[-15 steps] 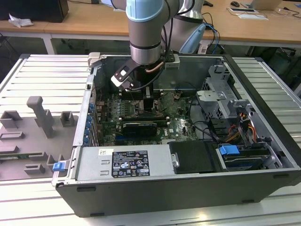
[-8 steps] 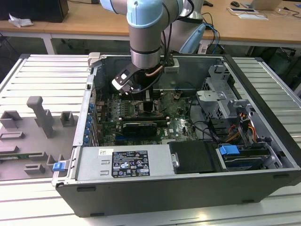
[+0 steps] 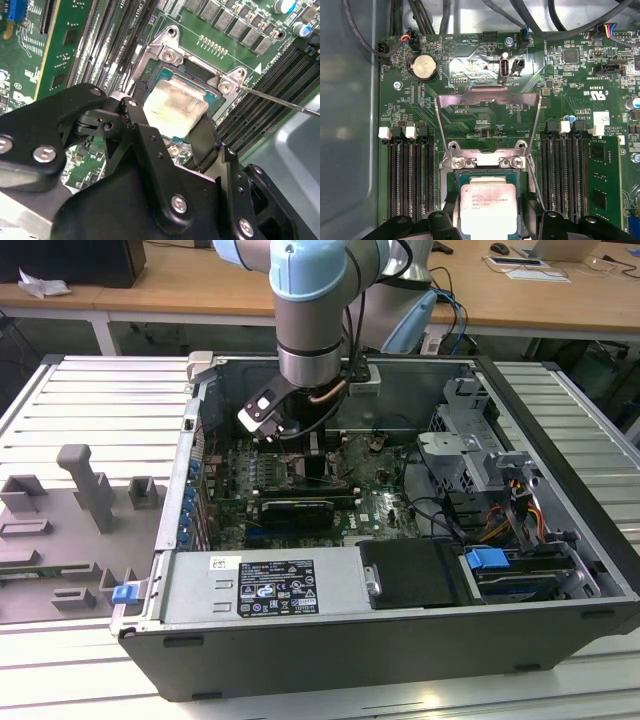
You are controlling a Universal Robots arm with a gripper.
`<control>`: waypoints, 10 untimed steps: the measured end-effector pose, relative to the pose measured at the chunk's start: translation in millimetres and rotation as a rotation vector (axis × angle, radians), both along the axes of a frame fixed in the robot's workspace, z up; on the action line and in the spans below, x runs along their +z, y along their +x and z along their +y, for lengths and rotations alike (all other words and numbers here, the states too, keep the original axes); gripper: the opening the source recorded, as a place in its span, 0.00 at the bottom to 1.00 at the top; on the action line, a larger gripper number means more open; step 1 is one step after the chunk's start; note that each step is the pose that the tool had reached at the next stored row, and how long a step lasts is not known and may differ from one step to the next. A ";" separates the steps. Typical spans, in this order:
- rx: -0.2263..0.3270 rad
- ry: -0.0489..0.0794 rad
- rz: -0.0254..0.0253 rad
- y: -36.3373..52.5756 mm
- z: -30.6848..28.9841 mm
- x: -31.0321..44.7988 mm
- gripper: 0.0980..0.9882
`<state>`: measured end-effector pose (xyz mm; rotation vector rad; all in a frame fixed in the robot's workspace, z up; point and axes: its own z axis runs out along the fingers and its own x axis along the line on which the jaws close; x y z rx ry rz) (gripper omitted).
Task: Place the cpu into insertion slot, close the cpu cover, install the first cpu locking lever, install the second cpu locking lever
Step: 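Place the cpu into insertion slot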
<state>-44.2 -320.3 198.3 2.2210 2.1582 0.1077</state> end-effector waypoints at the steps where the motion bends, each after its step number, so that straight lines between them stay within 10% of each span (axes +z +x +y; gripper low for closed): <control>1: 0.000 0.000 -0.0001 0.0 0.0 0.8 0.58; 10: 0.000 0.000 0.0002 0.1 0.1 12.6 0.49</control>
